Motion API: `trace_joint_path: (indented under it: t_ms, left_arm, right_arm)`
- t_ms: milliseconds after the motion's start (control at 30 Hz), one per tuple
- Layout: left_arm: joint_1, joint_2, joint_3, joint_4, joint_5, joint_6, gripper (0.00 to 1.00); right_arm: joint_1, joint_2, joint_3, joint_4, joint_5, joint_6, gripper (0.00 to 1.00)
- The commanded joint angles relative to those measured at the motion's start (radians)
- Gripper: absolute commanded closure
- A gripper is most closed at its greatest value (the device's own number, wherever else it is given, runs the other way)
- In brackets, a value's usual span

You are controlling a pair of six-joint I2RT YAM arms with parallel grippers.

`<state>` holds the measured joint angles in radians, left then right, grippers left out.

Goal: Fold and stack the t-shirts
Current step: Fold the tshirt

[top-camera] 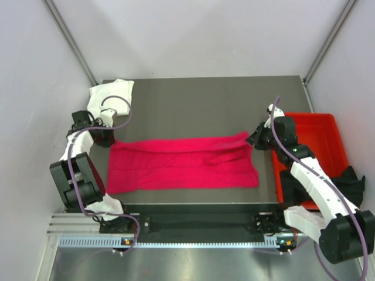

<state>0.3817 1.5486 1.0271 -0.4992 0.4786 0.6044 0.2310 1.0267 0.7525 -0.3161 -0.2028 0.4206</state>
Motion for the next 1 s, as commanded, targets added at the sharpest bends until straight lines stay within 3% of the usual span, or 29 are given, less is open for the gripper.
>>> trace_joint_path:
  t_ms: [0,333,867,933,967]
  left_arm:
    - [0.042,-0.058,-0.015,-0.016,0.018,0.070,1.00]
    - [0.069,-0.051,-0.079,-0.042,0.043,0.136,1.00]
    - [0.069,0.027,-0.052,-0.022,0.011,0.133,1.00]
    - [0.068,0.033,-0.052,-0.039,0.017,0.143,0.99]
    - [0.068,0.033,-0.050,-0.050,0.023,0.149,0.97]
  right_arm:
    - [-0.002,-0.048,-0.018,-0.046,0.032,0.012,1.00]
    - [-0.002,-0.152,-0.148,-0.084,0.057,0.052,1.00]
    - [-0.004,-0.195,-0.321,-0.074,0.046,0.115,0.99]
    - [-0.002,-0.194,-0.334,-0.080,0.060,0.125,0.88]
    - [-0.002,-0.194,-0.334,-0.083,0.060,0.127,0.71]
